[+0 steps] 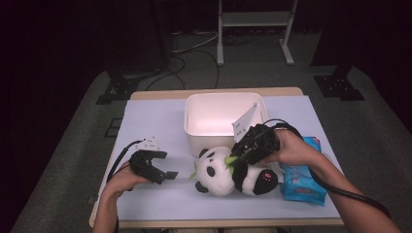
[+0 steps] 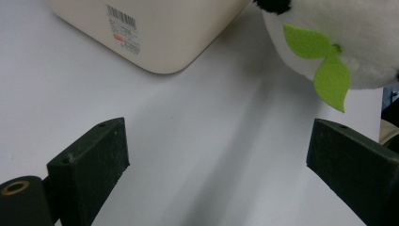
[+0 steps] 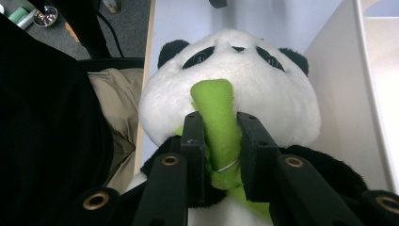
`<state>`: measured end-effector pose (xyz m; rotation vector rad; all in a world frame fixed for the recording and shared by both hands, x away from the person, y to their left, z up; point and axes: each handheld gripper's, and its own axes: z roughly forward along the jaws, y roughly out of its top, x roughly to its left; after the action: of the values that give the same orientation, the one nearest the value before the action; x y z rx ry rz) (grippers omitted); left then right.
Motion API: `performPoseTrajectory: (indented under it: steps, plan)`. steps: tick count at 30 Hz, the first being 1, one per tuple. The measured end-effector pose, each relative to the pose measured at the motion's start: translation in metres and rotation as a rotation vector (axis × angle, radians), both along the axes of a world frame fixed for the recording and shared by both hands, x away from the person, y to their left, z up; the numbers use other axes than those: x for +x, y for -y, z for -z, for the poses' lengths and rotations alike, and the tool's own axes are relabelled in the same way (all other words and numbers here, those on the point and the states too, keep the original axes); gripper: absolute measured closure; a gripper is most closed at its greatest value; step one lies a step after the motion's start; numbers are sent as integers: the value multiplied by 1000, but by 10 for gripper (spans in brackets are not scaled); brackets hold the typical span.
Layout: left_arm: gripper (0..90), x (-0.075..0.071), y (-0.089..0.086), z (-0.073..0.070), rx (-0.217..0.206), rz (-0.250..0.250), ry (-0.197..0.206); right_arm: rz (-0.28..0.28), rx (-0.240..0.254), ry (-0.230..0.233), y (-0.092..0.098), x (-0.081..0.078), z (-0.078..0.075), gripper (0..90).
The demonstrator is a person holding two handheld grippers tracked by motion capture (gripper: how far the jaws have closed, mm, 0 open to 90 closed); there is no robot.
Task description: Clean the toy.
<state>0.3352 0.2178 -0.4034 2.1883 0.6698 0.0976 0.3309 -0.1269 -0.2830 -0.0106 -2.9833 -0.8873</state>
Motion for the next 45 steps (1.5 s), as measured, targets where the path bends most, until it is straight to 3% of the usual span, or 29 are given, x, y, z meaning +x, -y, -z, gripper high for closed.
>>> performPoseTrajectory:
  steps: [11, 19, 31, 45]
  plan:
    - [52, -1, 0, -2, -14, 2, 3, 2, 17, 41, 0, -4, -26, 735]
    - [52, 2, -2, -2, -19, -2, -1, -1, 2, 83, -2, -7, -54, 735]
    - [52, 5, -8, -3, -30, -12, -2, 17, 19, 141, -4, -1, -96, 735]
    - [52, 7, -7, -5, -47, -13, 6, 47, 48, 143, -3, 11, -106, 739]
